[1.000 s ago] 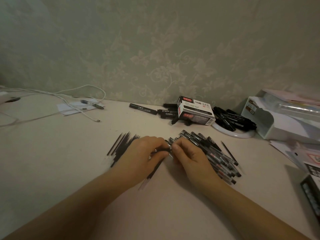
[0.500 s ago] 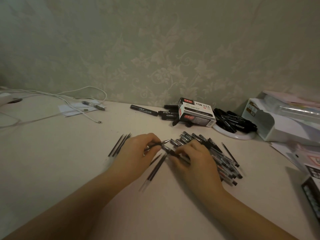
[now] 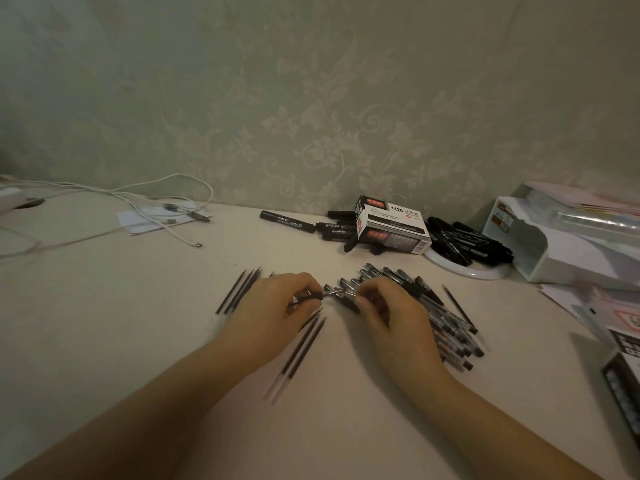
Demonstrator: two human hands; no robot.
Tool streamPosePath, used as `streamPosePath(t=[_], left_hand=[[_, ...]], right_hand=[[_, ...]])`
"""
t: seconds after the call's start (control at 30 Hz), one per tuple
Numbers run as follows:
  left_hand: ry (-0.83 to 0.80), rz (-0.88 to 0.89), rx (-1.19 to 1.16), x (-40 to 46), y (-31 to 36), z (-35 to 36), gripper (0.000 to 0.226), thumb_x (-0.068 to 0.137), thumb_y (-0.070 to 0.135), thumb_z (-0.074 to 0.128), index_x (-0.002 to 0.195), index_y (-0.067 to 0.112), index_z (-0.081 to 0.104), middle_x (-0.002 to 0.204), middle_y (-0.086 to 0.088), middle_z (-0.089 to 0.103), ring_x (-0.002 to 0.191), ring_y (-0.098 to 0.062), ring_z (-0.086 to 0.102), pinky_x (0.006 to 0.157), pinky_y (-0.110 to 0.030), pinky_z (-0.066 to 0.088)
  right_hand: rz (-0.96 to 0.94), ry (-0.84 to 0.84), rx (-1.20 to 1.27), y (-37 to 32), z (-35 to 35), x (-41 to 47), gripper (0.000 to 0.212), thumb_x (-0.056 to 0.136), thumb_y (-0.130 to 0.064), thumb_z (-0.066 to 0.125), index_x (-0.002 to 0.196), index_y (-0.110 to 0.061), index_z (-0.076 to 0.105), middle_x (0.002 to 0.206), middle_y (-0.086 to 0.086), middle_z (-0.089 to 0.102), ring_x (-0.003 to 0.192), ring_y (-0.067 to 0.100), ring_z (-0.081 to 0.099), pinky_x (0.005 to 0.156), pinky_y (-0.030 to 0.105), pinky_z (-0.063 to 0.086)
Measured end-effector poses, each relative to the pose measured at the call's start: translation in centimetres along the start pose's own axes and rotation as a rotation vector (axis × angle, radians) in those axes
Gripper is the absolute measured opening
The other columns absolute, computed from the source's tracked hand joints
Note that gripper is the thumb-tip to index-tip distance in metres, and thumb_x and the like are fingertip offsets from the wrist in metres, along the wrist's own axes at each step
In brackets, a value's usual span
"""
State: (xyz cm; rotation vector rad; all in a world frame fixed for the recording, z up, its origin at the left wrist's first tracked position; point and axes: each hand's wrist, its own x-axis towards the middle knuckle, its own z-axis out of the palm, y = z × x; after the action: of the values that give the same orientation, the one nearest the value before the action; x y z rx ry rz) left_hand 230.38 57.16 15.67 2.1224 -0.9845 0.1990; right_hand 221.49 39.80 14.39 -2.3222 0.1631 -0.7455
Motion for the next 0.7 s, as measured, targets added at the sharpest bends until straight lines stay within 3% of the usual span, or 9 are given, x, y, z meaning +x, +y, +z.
streamPosePath(t=[0.13, 0.4, 0.7], left_hand=[[0.002, 0.002, 0.004, 0.12, -0.15, -0.14, 0.011, 0.092, 0.026, 0.061, 0.100, 0.029, 0.068, 0.091, 0.018, 0.066, 0.089, 0.008, 0.058, 0.076, -0.001, 0.042], [-0.019, 0.051, 0.039, 0.11, 0.13, -0.36, 0.011, 0.092, 0.026, 0.060, 0.100, 0.031, 0.067, 0.091, 0.017, 0.065, 0.089, 0.004, 0.056, 0.075, -0.004, 0.041], [-0.014, 0.090, 0.008, 0.12, 0.68, -0.18, 0.013, 0.093, 0.030, 0.058, 0.104, 0.028, 0.065, 0.092, 0.017, 0.066, 0.087, 0.002, 0.059, 0.073, -0.013, 0.045]], right_hand=[[-0.019, -0.011, 0.107, -0.24, -0.15, -0.10, 0.017, 0.096, -0.012, 0.059, 0.104, -0.025, 0.067, 0.100, -0.019, 0.061, 0.097, -0.003, 0.056, 0.081, 0.007, 0.043], [-0.013, -0.022, 0.188, -0.19, -0.30, -0.01, 0.019, 0.096, -0.013, 0.059, 0.105, -0.028, 0.067, 0.102, -0.019, 0.061, 0.097, -0.005, 0.056, 0.080, 0.005, 0.041], [-0.022, -0.050, 0.239, -0.32, -0.21, -0.24, 0.015, 0.095, -0.029, 0.060, 0.106, -0.037, 0.065, 0.101, -0.018, 0.067, 0.102, 0.004, 0.060, 0.089, 0.033, 0.051]])
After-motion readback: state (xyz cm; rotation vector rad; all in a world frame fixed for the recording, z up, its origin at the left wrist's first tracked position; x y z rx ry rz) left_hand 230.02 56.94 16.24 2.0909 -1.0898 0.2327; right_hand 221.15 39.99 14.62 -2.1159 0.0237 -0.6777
